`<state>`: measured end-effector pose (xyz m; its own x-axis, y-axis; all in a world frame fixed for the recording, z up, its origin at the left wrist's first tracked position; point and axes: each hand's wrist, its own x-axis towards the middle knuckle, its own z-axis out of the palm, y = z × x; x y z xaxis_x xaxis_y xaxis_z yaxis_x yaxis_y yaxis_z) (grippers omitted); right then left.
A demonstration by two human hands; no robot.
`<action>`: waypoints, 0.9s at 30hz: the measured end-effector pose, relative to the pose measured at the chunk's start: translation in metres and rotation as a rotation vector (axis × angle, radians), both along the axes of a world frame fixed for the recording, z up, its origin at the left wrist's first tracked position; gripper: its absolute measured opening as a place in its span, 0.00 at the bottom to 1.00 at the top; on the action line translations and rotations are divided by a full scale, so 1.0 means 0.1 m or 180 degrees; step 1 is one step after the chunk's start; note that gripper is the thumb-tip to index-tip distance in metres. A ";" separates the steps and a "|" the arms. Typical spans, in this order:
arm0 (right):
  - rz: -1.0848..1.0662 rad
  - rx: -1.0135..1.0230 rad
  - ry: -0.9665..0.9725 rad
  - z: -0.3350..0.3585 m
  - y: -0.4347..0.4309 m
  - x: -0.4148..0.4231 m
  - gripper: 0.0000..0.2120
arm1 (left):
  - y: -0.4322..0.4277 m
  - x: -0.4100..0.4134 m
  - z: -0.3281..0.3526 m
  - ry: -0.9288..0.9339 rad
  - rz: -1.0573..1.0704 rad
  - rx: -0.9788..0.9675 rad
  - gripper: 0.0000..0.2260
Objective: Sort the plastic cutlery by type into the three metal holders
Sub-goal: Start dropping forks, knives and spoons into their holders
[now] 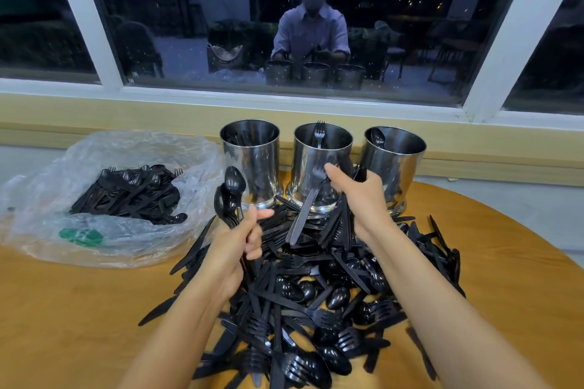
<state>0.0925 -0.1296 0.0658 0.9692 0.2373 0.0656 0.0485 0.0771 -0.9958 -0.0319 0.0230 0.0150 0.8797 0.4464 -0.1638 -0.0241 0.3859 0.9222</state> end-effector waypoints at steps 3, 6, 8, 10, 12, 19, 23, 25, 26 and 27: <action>0.0451 -0.0329 -0.0116 -0.04 0.02 -0.07 0.10 | -0.12 0.06 0.12 0.0095 -0.0088 0.0690 0.17; 0.0649 -0.0270 -0.0106 -0.10 0.10 -0.14 0.14 | -0.28 0.11 0.22 0.0348 -0.0472 0.1231 0.17; 0.0679 -0.0086 -0.0010 -0.13 0.15 -0.16 0.18 | -0.35 0.15 0.20 0.0400 -0.0496 0.1390 0.12; 0.0753 0.0017 0.0084 -0.14 0.19 -0.17 0.18 | -0.38 0.18 0.17 0.0329 -0.0382 0.1337 0.07; 0.0685 -0.0051 0.0040 -0.15 0.18 -0.14 0.17 | -0.38 0.20 0.16 0.0264 -0.0311 0.1268 0.08; -0.0561 0.0171 -0.0417 0.54 0.11 0.61 0.15 | -0.14 0.48 0.11 0.0328 0.0135 0.0938 0.18; -0.0825 0.0081 -0.1089 0.91 0.30 1.14 0.13 | -0.05 0.68 0.13 0.0200 0.0048 0.0890 0.15; -0.0918 -0.0140 -0.1270 0.94 0.42 1.35 0.14 | -0.03 0.75 0.10 0.0188 -0.0006 0.0900 0.19; -0.0937 -0.0267 -0.1318 0.91 0.47 1.44 0.15 | -0.02 0.78 0.08 0.0202 -0.0024 0.0915 0.21; -0.0927 -0.0409 -0.1351 0.87 0.53 1.51 0.15 | -0.02 0.79 0.07 0.0227 -0.0034 0.0935 0.21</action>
<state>0.2433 -0.0770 0.1524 0.8907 -0.0058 0.4546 0.4506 -0.1212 -0.8845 0.0476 0.0212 0.0217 0.8756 0.4745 -0.0906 0.0473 0.1024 0.9936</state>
